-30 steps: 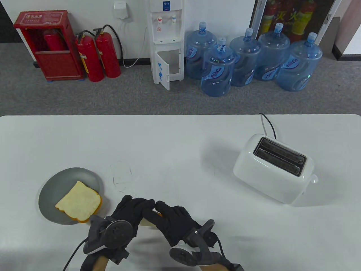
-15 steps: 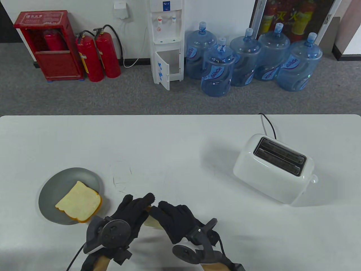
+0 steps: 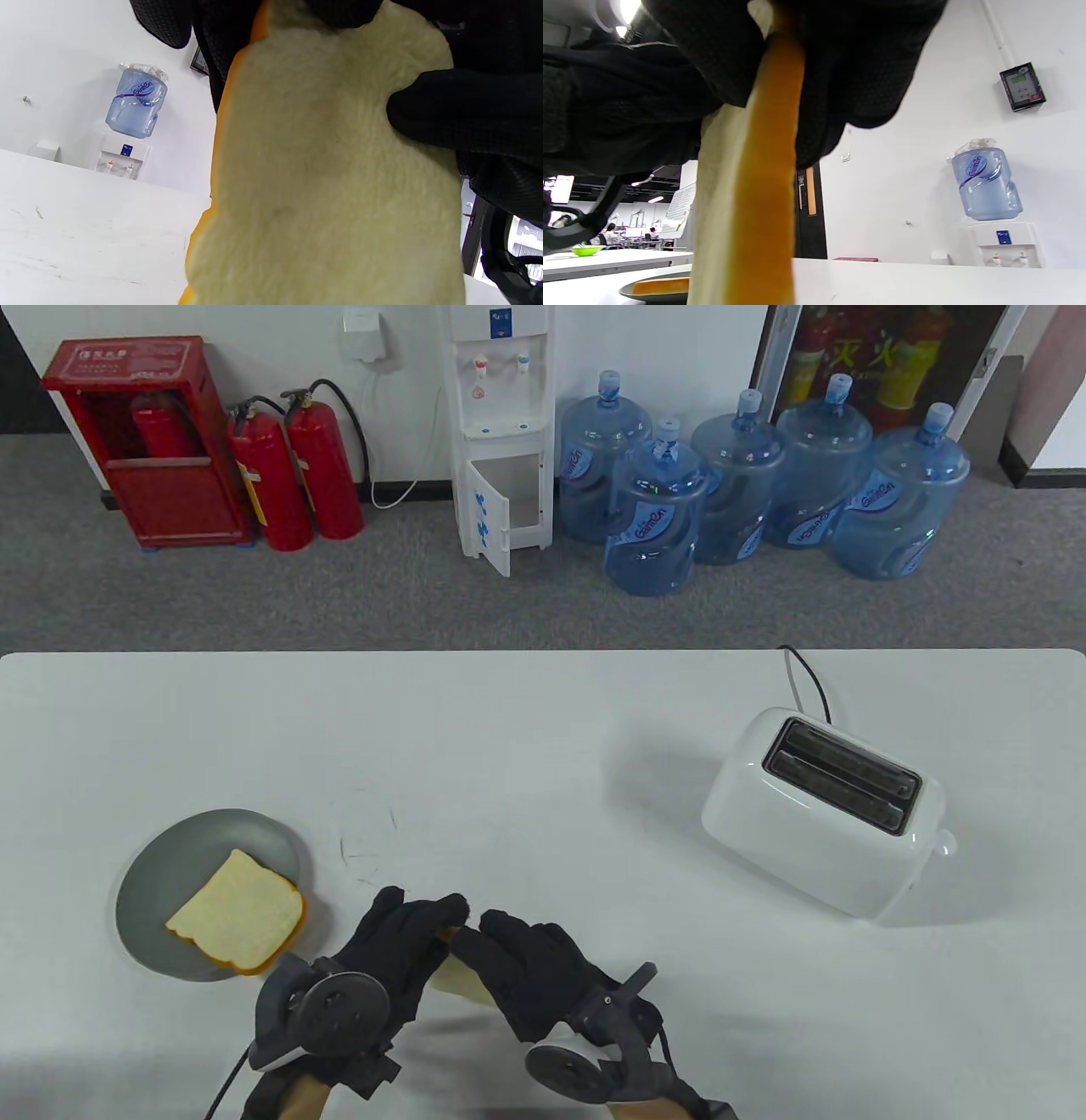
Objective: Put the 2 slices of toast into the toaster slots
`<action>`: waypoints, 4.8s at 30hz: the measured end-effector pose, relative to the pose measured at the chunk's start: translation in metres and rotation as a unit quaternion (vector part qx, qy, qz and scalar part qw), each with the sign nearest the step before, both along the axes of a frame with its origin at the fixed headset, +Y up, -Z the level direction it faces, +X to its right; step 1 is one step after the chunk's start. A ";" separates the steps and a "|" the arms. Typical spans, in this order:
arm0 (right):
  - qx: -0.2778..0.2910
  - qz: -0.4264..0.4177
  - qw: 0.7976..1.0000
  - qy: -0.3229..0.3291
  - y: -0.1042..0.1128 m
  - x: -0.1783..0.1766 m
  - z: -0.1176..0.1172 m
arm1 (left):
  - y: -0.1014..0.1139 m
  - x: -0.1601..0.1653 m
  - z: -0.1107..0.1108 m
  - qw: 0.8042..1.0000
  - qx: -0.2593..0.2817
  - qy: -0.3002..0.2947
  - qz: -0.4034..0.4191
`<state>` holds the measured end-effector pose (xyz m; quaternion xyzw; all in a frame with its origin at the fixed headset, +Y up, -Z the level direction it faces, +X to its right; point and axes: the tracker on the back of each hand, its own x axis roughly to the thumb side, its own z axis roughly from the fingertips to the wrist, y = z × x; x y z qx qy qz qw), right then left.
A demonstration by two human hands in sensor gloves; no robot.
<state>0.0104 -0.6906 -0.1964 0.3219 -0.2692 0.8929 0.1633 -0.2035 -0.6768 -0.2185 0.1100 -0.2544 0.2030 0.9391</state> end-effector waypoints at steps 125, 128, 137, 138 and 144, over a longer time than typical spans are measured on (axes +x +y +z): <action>0.011 -0.183 0.919 -0.350 0.230 0.242 -0.079 | -0.026 -0.060 -0.026 0.944 -0.040 0.262 -0.199; 0.004 -0.185 0.914 -0.362 0.223 0.256 -0.082 | -0.026 -0.060 -0.026 0.943 -0.040 0.263 -0.199; -0.006 -0.151 0.913 -0.378 0.206 0.270 -0.092 | -0.026 -0.060 -0.026 0.942 -0.041 0.263 -0.202; -0.005 -0.148 0.913 -0.379 0.205 0.270 -0.093 | -0.026 -0.060 -0.026 0.942 -0.042 0.263 -0.203; -0.018 -0.135 0.916 -0.376 0.194 0.272 -0.101 | -0.026 -0.060 -0.026 0.942 -0.042 0.262 -0.206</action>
